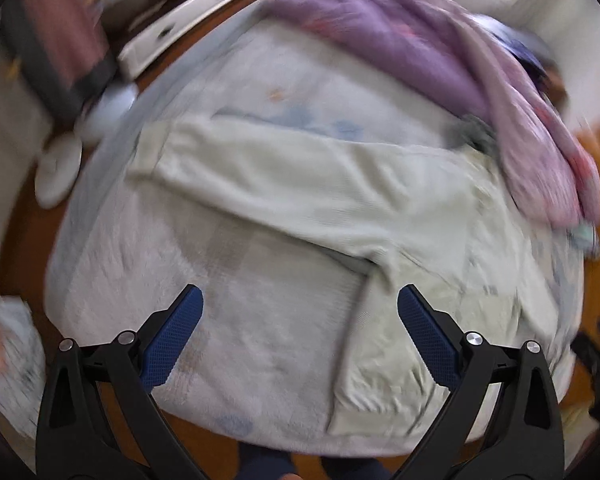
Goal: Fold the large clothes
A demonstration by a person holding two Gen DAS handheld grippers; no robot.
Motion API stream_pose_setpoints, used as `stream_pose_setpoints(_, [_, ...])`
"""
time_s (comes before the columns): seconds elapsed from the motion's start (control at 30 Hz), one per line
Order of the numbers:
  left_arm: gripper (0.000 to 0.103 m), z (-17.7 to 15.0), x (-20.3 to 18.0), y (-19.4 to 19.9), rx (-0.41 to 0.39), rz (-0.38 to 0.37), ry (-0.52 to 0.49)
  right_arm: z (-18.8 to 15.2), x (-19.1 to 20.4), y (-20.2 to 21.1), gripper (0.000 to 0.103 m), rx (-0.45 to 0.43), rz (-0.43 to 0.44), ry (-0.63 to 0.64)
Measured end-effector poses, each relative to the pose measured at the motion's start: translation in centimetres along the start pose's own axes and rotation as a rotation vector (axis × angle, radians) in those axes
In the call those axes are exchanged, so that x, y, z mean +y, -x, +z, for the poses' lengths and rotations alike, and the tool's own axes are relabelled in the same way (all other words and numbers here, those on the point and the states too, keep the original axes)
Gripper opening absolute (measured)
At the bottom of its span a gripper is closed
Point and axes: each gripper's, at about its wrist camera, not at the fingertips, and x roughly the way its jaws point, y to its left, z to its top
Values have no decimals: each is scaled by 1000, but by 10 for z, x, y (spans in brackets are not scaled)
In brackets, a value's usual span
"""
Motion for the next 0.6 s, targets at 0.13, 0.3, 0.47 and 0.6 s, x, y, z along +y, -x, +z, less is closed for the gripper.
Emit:
stream_pose_setpoints(0.13, [98, 28, 84, -62, 64, -44, 242, 9, 9, -44, 94, 43, -2, -50])
stream_pose_setpoints(0.3, [97, 55, 173, -125, 40, -90, 495, 20, 12, -106, 94, 109, 13, -111])
stream_pose_setpoints(0.47, [82, 73, 220, -165, -25, -89, 633, 30, 8, -152, 88, 150, 64, -178])
stream_pose_setpoints(0.6, [67, 84, 231, -197, -9, -103, 661, 39, 8, -184, 88, 169, 122, -213])
